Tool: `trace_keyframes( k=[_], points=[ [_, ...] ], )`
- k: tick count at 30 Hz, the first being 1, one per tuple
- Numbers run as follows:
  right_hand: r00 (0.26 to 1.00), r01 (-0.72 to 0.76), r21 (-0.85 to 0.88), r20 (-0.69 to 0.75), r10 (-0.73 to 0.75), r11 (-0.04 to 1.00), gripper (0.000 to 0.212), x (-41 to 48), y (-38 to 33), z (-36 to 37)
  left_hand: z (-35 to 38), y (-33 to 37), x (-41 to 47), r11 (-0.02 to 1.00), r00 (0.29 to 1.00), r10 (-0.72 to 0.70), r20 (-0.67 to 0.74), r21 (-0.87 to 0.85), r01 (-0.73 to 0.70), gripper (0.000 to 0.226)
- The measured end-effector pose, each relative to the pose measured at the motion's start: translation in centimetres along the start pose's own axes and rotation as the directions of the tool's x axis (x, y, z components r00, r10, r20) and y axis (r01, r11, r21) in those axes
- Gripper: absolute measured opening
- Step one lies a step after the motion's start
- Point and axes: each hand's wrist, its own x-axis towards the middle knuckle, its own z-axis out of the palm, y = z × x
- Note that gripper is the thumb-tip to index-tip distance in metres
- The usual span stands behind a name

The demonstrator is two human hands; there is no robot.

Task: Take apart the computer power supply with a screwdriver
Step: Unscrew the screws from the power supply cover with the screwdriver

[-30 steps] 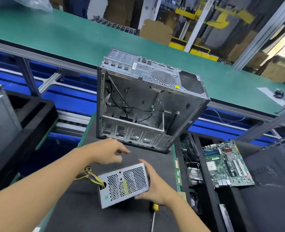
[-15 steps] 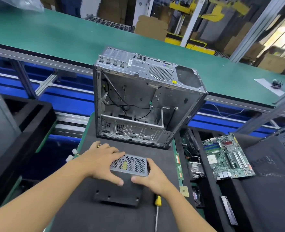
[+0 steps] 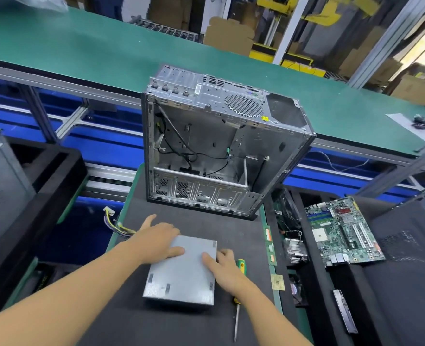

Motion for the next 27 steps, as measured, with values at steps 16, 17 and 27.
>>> trace_keyframes(
  k=[16, 17, 27],
  points=[
    [0.957, 0.25, -0.129, -0.118, -0.265, 0.96, 0.07, 0.3, 1.5, 1.4, 3.6, 2.2, -3.5, 0.943, 0.978, 0.161, 0.13, 0.274, -0.191, 0.14],
    [0.955, 0.258, -0.148, -0.108, -0.275, 0.955, 0.064, 0.4, 1.5, 1.4, 3.4, 2.3, -3.5, 0.945, 0.977, 0.167, 0.131, 0.263, -0.197, 0.137],
    [0.988, 0.127, 0.015, 0.082, -0.128, 0.992, 0.055, -1.5, -0.8, -2.3, -0.9, 3.6, -3.4, 0.998, 0.951, 0.067, 0.303, -0.003, -0.069, 0.118]
  ],
)
